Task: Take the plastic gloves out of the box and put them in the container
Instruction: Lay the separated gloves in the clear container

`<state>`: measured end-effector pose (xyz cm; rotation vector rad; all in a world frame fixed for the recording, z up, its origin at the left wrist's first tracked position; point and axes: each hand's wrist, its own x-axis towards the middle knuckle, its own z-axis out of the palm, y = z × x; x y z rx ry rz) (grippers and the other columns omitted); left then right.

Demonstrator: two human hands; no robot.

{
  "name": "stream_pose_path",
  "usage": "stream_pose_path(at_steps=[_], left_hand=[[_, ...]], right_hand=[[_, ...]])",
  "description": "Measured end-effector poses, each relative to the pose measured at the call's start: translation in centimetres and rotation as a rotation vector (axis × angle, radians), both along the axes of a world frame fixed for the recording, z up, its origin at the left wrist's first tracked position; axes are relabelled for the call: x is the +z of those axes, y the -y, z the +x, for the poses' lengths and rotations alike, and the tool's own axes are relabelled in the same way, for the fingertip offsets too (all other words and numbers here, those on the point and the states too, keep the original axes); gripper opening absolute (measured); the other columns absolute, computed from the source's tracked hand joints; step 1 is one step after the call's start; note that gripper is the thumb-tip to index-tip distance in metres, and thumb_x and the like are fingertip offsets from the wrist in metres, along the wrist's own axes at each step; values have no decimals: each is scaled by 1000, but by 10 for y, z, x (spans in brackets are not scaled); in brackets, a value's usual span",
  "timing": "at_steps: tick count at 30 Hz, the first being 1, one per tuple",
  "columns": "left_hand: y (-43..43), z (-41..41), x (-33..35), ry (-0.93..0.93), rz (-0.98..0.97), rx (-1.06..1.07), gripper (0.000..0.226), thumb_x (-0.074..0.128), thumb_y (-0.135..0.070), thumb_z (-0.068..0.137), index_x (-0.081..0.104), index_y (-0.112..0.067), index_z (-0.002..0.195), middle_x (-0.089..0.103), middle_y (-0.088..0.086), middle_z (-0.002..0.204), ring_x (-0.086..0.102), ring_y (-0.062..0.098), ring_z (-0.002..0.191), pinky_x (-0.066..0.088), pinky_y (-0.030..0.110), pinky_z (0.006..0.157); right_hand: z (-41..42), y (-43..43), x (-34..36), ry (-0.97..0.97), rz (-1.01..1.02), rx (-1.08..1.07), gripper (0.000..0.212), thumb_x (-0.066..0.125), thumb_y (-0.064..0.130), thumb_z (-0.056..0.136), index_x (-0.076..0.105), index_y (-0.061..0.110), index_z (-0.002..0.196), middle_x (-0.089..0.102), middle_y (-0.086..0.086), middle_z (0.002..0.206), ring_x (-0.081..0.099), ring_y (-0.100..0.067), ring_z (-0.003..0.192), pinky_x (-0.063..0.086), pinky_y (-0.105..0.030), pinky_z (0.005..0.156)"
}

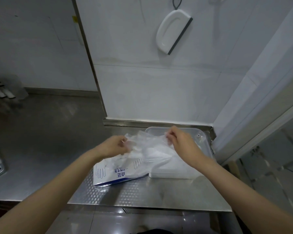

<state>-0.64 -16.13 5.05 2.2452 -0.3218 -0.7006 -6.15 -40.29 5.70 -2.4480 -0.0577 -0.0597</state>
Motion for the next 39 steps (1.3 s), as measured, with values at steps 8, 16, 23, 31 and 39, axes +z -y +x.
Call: stream_pose_path(at_steps=[8,16,23,31,39], left_hand=[[41,-12,23,193,-168,-176,89,76,-38,75,24,-27,147,27,-24,137,28,-5,127,25,16,104],[68,-1,21,170,-300,-104,4,69,-11,84,68,-7,82,71,4,75,68,10,72,54,25,79],[87,14,33,225,-330,-21,13,63,-11,89,60,-16,77,65,-5,62,65,6,56,52,18,62],[100,25,35,63,-646,308,18,51,-8,95,54,-11,78,58,0,54,55,20,58,50,47,80],[80,28,25,-15,-394,163,5,60,-10,90,58,-11,87,65,4,76,57,2,52,43,11,53]], right_hand=[[-2,1,2,-47,171,3,17,46,9,97,51,15,82,49,3,60,46,-8,54,39,-8,49],[-3,22,4,-141,149,133,20,69,32,83,61,17,73,45,16,49,40,-2,50,29,-17,52],[9,46,9,-82,96,-44,18,74,28,80,59,20,73,58,13,69,53,-2,64,37,-8,59],[10,67,-1,-251,737,-241,32,67,31,86,61,21,116,64,10,115,58,3,102,44,-15,88],[17,49,-10,-159,676,-210,14,59,10,92,62,5,78,63,2,76,61,3,71,43,-9,70]])
